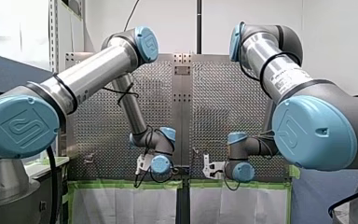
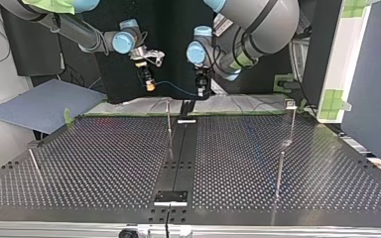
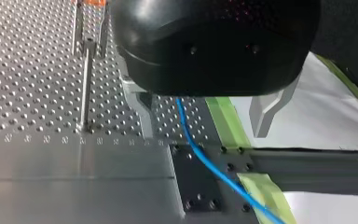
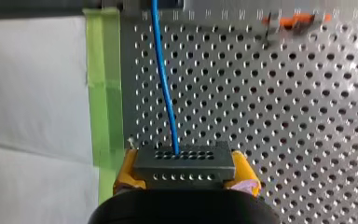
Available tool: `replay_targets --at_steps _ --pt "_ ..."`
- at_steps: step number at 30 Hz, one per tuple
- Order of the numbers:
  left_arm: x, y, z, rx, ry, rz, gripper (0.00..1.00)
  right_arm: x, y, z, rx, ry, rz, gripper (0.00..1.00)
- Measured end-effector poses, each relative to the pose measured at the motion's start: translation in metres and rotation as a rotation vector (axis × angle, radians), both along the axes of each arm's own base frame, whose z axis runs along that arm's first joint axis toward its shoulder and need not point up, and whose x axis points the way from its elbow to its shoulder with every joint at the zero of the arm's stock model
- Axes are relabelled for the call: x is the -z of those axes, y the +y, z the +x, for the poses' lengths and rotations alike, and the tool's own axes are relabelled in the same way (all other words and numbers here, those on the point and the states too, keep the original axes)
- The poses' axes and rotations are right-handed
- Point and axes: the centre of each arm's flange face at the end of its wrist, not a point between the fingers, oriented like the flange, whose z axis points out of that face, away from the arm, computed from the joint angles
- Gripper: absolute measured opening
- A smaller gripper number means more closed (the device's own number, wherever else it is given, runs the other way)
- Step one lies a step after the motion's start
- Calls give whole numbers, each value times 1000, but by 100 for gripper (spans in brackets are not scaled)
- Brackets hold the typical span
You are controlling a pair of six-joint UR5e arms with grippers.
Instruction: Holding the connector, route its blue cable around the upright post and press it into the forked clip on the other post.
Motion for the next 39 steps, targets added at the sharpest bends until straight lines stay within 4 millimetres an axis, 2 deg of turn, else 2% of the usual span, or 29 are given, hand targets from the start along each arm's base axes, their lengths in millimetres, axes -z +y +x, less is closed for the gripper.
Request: replay_targets --at_steps 17,39 --pt "0 -11 -5 33 -9 -21 100 -1 10 13 -144 -28 5 0" --pt "-10 -35 4 78 -17 -124 100 -2 10 14 -148 -30 2 0"
